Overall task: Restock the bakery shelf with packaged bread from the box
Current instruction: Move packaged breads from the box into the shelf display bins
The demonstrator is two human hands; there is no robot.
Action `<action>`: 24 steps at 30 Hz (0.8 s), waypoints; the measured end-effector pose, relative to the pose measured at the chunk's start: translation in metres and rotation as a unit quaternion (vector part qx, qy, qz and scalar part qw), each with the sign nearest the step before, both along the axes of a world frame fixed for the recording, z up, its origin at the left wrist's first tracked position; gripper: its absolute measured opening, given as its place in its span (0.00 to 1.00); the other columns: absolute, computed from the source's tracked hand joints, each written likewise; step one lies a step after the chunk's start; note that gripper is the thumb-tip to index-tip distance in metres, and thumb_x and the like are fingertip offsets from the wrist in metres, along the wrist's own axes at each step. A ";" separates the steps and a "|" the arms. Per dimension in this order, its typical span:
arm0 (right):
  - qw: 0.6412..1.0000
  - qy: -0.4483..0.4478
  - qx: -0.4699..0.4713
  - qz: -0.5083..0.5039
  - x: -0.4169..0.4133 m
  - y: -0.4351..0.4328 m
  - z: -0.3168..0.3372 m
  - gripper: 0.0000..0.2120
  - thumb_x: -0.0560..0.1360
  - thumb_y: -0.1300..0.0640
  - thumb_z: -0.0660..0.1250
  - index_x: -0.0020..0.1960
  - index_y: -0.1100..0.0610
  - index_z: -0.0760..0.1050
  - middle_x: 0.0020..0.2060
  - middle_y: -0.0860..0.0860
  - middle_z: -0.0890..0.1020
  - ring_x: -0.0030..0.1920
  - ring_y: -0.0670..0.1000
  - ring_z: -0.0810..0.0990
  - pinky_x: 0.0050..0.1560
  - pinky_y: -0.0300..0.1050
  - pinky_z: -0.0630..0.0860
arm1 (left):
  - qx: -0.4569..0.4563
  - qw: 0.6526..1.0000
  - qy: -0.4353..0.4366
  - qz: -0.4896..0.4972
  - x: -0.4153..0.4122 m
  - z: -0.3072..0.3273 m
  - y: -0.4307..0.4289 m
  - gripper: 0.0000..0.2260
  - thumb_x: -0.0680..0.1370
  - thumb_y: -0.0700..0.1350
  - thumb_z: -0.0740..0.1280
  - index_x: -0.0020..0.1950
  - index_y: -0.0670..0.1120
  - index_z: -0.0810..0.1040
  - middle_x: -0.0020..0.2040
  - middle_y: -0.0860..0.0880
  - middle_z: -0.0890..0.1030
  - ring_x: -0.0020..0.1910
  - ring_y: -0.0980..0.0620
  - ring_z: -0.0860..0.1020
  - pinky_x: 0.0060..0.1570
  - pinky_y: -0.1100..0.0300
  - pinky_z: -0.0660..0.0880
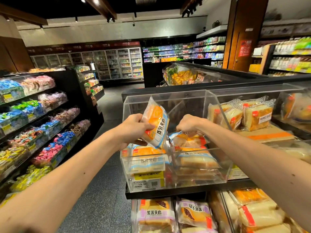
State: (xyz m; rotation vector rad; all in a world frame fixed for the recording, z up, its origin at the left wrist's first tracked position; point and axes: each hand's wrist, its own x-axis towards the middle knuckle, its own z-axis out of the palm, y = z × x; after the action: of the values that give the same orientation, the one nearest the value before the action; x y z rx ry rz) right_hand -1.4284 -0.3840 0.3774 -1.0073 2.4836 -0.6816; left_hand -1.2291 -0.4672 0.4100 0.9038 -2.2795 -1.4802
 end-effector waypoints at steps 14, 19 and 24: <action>0.912 -0.364 -0.185 0.043 0.025 0.040 0.022 0.11 0.77 0.68 0.67 0.58 0.60 0.77 0.39 0.55 0.82 0.30 0.46 0.82 0.28 0.36 0.77 | 0.019 0.996 0.083 0.019 -0.015 -0.013 0.021 0.22 0.80 0.37 0.62 0.72 0.52 0.69 0.44 0.47 0.81 0.37 0.50 0.83 0.45 0.52 0.83; 0.944 -0.304 -0.115 0.054 0.014 0.017 0.018 0.09 0.78 0.69 0.66 0.54 0.58 0.78 0.36 0.54 0.83 0.35 0.48 0.81 0.35 0.37 0.79 | -0.361 0.928 -0.092 -0.017 -0.019 -0.024 0.005 0.25 0.74 0.42 0.69 0.71 0.50 0.74 0.59 0.47 0.82 0.60 0.45 0.78 0.61 0.53 0.74; 0.977 -0.177 -0.116 0.040 0.020 -0.013 0.008 0.24 0.75 0.71 0.68 0.69 0.66 0.67 0.36 0.56 0.78 0.27 0.48 0.79 0.30 0.40 0.78 | -0.556 0.809 -0.190 0.007 -0.032 -0.032 0.003 0.04 0.79 0.40 0.67 0.53 0.43 0.77 0.55 0.41 0.79 0.55 0.37 0.78 0.44 0.51 0.68</action>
State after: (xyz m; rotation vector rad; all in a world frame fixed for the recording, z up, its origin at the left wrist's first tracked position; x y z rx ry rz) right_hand -1.4080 -0.3971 0.3850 -0.9614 2.0801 -1.0450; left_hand -1.2611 -0.4641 0.3781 0.8053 -2.7355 0.2452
